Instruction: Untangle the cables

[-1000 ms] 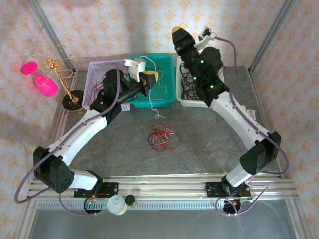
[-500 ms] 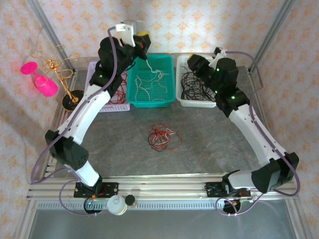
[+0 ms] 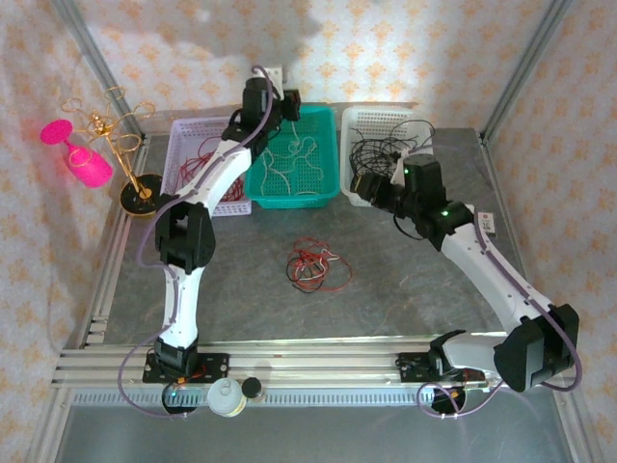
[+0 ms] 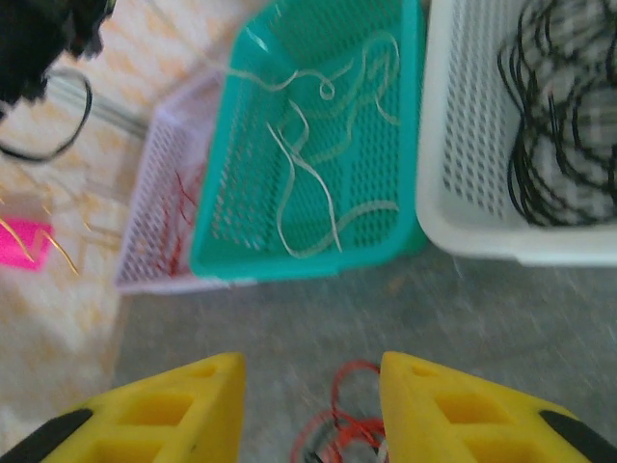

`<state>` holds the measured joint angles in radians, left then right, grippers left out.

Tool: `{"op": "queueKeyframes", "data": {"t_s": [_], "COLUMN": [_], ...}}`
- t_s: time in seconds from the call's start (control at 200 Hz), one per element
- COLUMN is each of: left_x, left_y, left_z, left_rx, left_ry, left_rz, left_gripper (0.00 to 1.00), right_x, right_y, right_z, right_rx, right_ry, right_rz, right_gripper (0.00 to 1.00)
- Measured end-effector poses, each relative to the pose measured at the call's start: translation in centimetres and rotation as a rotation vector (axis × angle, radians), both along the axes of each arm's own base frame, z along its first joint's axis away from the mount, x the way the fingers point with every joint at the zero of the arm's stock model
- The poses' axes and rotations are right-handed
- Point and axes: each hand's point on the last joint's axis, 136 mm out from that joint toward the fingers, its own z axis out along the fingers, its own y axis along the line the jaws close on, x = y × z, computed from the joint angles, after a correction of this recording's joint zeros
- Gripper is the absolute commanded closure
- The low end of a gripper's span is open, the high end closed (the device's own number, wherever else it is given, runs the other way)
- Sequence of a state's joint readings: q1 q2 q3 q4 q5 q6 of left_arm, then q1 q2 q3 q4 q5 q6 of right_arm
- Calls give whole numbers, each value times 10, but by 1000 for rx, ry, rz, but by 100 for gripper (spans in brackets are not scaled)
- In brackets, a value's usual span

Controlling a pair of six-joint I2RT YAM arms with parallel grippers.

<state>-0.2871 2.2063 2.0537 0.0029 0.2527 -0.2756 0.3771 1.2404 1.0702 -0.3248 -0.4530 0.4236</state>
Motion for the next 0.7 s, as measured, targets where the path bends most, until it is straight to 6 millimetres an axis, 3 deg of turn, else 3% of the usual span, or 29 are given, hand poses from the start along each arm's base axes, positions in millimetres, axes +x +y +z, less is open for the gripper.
{"op": "queueKeyframes", "data": {"t_s": [0.09,0.155,0.275,0.335,0.43,0.546,0.616,0.701], "left_x": [0,-5,-14,-19,-27,-49,-62,-82], "left_y": [2,4,9,11,15,25,31,39], "left_z": [-51,-79,-112,-124,-137,-144,-136,-113], "left_rx": [6,3,-6,-4,6,23,30,28], "left_ry": [121,198,295,331,375,426,432,409], "left_rz": [18,34,65,74,86,110,123,132], "left_gripper": [79,75,50,43,37,35,34,34], "right_x": [-16,-29,-50,-56,-60,-62,-62,-61], "right_y": [4,10,20,18,16,18,20,23], "right_z": [-32,-53,-92,-114,-140,-155,-158,-161], "right_rx": [-60,-108,-174,-193,-200,-170,-152,-137], "right_ry": [58,87,156,211,307,389,410,427], "right_rz": [65,118,198,200,176,142,124,106], "right_gripper": [59,59,59,60,60,59,59,59]}}
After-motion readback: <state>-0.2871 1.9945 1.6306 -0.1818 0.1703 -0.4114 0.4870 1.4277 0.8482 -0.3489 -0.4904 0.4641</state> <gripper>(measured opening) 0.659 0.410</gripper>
